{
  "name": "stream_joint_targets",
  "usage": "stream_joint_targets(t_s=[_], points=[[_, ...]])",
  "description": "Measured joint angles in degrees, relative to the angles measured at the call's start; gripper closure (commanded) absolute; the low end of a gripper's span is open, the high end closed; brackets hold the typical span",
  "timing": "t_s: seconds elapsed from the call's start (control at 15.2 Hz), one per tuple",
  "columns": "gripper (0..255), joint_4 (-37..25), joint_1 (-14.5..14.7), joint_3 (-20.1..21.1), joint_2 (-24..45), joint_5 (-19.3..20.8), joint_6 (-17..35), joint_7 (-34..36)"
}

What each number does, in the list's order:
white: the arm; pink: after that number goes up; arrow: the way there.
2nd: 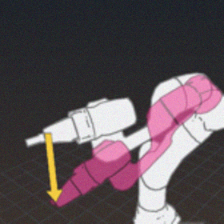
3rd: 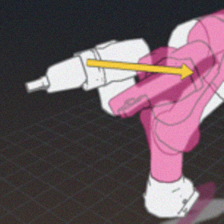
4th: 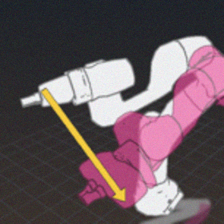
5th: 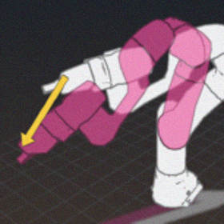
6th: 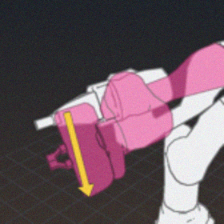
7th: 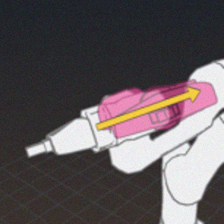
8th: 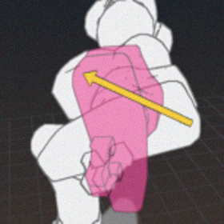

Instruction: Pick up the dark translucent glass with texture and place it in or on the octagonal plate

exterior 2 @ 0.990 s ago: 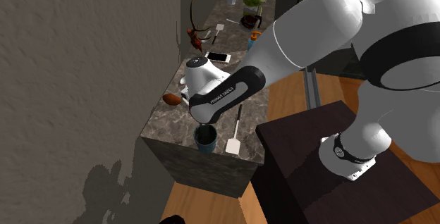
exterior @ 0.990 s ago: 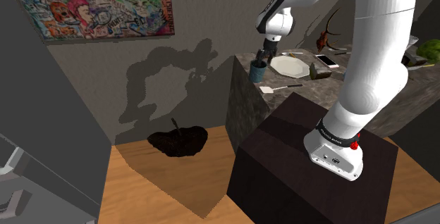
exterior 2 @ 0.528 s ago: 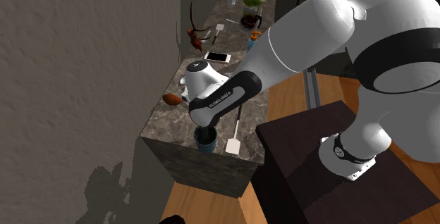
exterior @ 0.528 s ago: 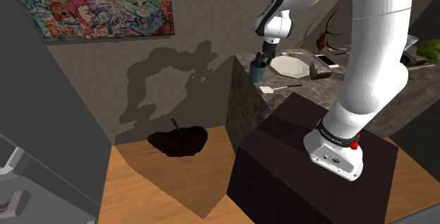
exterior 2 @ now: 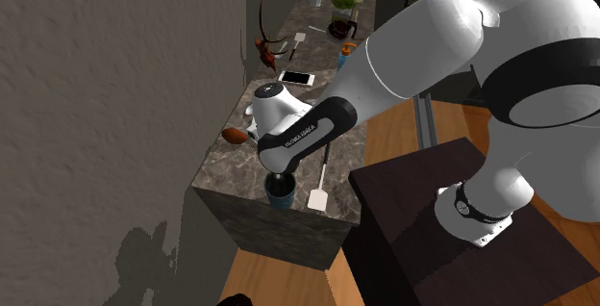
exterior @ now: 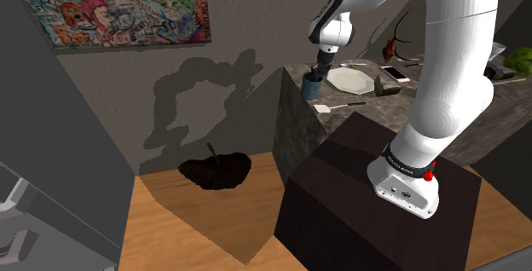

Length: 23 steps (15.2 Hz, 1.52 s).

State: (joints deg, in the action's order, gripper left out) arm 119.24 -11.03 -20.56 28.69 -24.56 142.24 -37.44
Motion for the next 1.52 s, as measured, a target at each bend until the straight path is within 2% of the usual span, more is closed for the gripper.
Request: stream_joint_targets(t_s=[0.33, 1.25, 1.39, 1.52], points=[[255, 0.1, 0.1, -0.2, -0.3, 0.2, -0.3, 0.2], [255, 0.3, 2.7, -3.6, -8.6, 6.0, -7.5, 4.5], [255, 0.1, 2.8, -4.0, -9.4, 6.6, -8.4, 4.9], [255, -1.5, 1.5, -4.4, -8.7, 6.5, -9.6, 3.5]])
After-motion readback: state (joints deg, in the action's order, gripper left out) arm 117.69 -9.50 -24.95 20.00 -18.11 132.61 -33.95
